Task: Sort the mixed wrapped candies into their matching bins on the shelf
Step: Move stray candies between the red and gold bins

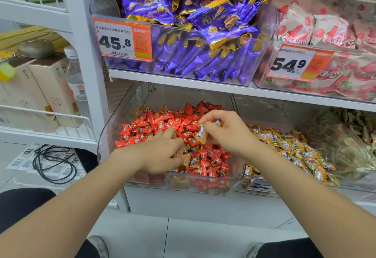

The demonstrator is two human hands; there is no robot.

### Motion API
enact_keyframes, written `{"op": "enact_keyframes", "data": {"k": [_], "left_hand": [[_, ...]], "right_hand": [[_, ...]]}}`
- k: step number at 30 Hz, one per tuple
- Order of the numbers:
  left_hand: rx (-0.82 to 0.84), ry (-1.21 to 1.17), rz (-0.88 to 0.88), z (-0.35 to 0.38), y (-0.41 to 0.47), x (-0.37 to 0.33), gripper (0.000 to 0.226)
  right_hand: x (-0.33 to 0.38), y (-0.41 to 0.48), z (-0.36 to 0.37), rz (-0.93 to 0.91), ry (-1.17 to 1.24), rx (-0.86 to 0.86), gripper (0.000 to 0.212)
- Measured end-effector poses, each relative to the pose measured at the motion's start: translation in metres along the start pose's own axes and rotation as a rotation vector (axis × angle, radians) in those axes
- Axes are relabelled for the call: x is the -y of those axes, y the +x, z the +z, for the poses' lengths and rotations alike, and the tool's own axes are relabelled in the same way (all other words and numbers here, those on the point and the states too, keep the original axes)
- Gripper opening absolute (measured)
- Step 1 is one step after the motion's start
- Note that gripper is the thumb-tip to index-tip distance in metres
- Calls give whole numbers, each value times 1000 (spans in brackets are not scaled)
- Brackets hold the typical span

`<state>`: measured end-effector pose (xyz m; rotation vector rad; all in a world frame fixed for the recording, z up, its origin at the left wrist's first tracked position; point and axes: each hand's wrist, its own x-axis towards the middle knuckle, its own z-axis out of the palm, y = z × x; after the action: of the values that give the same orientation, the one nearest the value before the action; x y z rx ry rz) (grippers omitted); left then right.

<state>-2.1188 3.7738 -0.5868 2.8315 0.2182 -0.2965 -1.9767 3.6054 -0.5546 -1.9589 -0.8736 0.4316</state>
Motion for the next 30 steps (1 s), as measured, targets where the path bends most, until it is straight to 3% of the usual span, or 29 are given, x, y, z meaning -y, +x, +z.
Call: {"op": "enact_keyframes", "data": {"k": [3,5,8,12,16,20,24,28,30], "left_hand": [[-226,-177,0,-7,-5,-1,24],[-371,-373,-18,-13,-8,-4,29],[-453,-669,-121,-16,-10,-7,29],[-410,-844,-174,-10,-3,0,10],[-340,-618,-128,-11,0,0,29],[-474,-244,-113,-3,6,1,46],[-355,-74,-56,2,11,5,23],[-268,71,-80,7,13,-4,31],[-252,105,-101,10,17,-6,32]], "right_hand": [[11,-3,6,193,501,74,22],[16,-4,9,266,599,107,23],[17,-2,11,344,547,116,24],[18,-3,13,358,175,89,22],[15,-4,14,66,-266,112,28],[-2,0,19,-183,-580,188,19],[-8,0,23,-228,-721,260,10],[-10,-6,34,-276,-959,332,32],[-12,-4,40,-321,-1063,305,24]]}}
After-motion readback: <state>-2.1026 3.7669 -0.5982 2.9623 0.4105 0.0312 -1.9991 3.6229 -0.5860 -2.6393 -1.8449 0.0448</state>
